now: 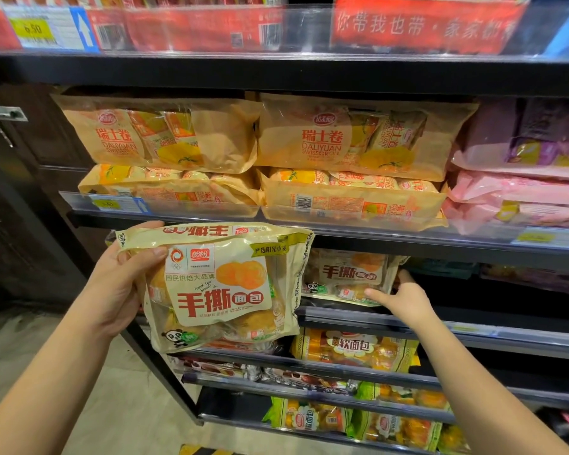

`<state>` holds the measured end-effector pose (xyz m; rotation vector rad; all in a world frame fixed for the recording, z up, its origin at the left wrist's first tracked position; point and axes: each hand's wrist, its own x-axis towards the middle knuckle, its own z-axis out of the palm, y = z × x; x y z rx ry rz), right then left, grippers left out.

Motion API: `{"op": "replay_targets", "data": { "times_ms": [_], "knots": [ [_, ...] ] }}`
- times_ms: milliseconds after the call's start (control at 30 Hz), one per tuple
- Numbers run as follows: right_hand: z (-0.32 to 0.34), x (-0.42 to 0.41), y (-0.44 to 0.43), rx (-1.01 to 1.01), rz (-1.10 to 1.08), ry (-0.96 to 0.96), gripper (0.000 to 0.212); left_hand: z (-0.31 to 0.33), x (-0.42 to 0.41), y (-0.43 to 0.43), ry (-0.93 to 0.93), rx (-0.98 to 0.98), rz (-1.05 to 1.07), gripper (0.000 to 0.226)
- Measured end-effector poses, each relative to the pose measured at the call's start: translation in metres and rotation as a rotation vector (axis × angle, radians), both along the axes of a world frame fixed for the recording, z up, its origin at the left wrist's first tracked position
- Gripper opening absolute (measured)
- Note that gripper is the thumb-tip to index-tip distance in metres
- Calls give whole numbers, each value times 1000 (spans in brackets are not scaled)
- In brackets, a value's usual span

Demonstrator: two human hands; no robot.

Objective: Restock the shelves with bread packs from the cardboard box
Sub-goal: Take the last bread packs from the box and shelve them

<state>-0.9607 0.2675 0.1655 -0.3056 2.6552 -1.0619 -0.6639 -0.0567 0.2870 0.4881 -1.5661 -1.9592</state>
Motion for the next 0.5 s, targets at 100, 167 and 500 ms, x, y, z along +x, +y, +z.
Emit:
{"op": "replay_targets", "data": {
  "times_ms": [100,167,500],
  "knots": [
    [4,6,5,-2,-5,47,76,-3,-2,4,11,-3,-38,39],
    [4,12,8,24,-28,80,75,-7,-3,6,14,6,-70,39],
    [25,90,4,-315,-93,190,38,-31,-10,-4,-22,47,-259,99]
  ]
}}
